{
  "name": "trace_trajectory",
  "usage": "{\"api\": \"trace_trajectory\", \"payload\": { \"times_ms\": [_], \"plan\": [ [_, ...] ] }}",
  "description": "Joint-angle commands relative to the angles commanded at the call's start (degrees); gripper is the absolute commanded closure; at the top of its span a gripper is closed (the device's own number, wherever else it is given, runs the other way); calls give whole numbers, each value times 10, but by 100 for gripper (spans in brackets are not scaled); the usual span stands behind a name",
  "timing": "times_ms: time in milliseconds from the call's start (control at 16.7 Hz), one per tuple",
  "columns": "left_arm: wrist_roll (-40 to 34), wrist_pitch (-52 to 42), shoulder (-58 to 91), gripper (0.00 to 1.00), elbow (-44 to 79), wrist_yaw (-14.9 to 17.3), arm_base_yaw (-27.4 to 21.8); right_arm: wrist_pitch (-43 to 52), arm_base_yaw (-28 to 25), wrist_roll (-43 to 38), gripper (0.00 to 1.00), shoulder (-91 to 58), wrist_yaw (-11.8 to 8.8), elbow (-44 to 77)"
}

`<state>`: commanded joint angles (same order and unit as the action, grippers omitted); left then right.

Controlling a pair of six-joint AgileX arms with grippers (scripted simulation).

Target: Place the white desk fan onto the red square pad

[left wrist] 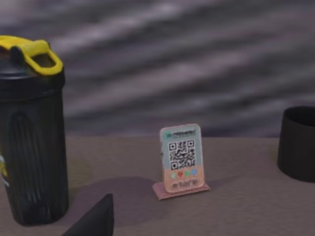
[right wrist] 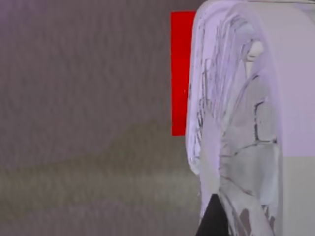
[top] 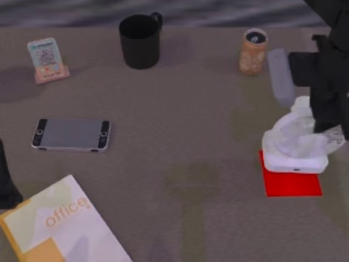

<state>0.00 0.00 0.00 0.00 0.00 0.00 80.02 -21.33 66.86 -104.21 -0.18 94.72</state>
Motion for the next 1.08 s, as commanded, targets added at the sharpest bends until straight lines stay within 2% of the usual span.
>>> {"api": "trace_trajectory", "payload": {
  "times_ms": [180,540,840,1080],
  "plan": [
    [0,0,0,0,0,0,0,-5,11,42,100,11,2,-16],
    [0,0,0,0,0,0,0,-6,9,43,100,10,1,-17],
    [0,0,0,0,0,0,0,-76,13,44,100,6,2,-80],
    [0,0,0,0,0,0,0,-82,13,45,100,4,2,-87]
  ]
}}
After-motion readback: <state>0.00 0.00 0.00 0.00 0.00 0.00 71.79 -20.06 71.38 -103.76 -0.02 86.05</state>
